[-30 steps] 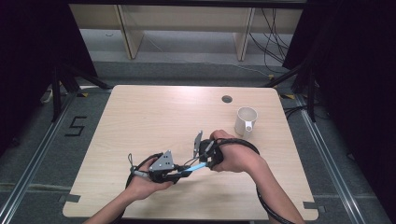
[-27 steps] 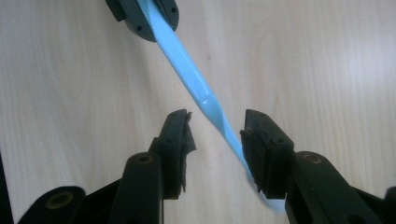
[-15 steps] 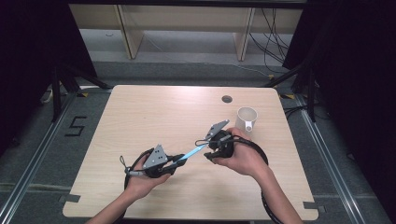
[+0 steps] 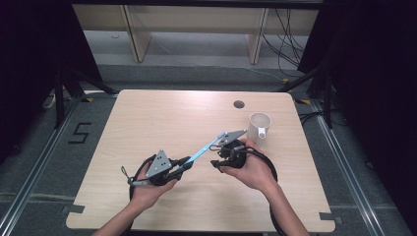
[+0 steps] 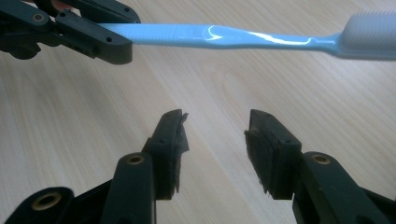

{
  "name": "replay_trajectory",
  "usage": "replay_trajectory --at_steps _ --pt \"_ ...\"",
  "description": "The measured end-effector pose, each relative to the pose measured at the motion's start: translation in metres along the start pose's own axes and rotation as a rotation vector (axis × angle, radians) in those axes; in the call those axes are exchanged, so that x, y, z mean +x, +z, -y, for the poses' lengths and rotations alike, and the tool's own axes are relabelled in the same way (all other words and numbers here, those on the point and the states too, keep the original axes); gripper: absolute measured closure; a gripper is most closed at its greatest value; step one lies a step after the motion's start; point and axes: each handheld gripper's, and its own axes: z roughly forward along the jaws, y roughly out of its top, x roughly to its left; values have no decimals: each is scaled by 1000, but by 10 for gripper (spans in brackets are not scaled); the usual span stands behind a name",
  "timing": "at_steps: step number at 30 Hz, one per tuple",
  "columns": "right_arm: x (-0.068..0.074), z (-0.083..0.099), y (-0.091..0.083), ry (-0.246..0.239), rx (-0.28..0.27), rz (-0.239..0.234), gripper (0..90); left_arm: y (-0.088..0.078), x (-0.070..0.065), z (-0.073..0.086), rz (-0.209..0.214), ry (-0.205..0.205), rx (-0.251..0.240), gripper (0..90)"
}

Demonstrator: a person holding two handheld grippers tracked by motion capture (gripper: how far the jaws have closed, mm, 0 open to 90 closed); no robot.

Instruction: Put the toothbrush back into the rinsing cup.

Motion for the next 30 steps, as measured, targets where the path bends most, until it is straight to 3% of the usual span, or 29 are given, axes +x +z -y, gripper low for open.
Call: replay_trajectory --at_steps 5,7,11,14,15,16,17,19,20,25,29,30 --pt "1 0 1 19 -15 -6 551 -3 2 -1 -30 -8 -38 779" --pt "3 1 4 28 -55 2 551 -5 4 -2 -48 -21 -66 779" --pt "2 3 5 28 -70 7 548 -8 7 -4 -76 -29 -83 779" --pt "4 4 5 82 -88 6 545 -9 8 -5 -94 -38 -108 779" --pt "3 4 5 69 -92 14 545 -10 8 -5 -99 -43 -118 779" --pt "4 4 4 99 -98 18 543 -10 8 -5 -103 -47 -125 779" --pt "4 4 4 99 -98 18 543 -10 8 -5 -103 -47 -125 779" --pt "2 4 5 99 -161 4 543 -10 8 -6 -120 -48 -149 779" --pt "3 4 5 126 -181 12 544 -9 9 -6 -121 -50 -174 779" --pt "0 2 3 185 -293 2 546 -10 8 -8 -145 -51 -190 779" --pt "0 -2 3 232 -369 -36 548 -10 7 -9 -155 -51 -214 779" --pt "2 -3 3 274 -380 -52 548 -10 7 -10 -159 -52 -219 779"
